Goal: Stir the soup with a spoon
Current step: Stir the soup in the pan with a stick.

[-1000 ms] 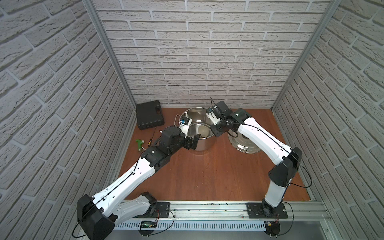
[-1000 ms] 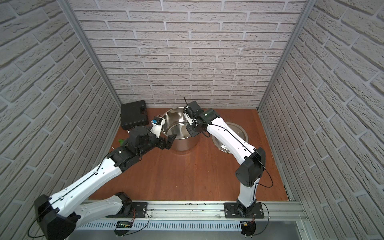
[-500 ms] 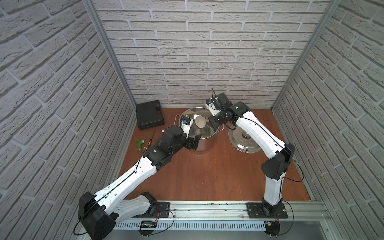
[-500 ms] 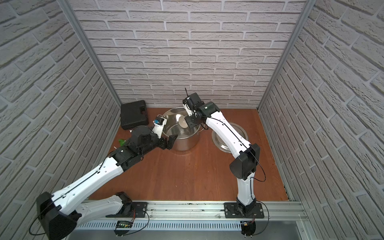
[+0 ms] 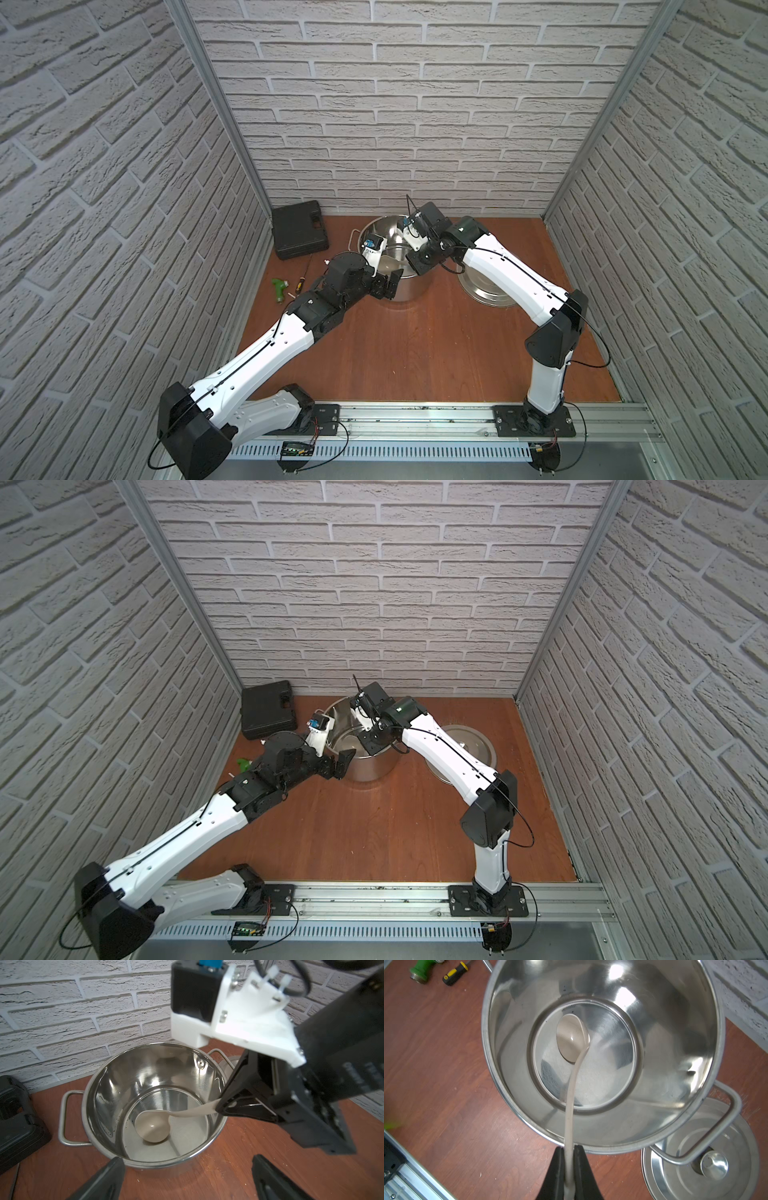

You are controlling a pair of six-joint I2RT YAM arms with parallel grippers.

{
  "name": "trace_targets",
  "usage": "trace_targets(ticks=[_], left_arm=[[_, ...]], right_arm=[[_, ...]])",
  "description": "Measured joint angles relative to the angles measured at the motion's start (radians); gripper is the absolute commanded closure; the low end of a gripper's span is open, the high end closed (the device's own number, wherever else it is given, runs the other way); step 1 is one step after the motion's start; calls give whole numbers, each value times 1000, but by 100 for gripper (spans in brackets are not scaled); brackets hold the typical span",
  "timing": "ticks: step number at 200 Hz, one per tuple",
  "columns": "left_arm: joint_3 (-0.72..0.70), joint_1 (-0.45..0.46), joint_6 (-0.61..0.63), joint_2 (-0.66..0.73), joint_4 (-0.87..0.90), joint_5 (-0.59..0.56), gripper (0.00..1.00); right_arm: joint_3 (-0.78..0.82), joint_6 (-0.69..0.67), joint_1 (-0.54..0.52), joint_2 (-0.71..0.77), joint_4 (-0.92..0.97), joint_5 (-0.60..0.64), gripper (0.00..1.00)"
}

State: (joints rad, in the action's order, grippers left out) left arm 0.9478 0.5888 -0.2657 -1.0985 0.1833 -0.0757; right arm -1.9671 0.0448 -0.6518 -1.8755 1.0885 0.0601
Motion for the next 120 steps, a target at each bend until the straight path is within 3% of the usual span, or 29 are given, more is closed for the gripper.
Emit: trace_targets(ticks=[52,120], left_arm=[[0,0,0,-2,-4,0,2],[0,3,0,-1,-4,0,2]], right_arm=[[60,5,24,79,-6,57,97],[3,13,97,54,-12,95,97]])
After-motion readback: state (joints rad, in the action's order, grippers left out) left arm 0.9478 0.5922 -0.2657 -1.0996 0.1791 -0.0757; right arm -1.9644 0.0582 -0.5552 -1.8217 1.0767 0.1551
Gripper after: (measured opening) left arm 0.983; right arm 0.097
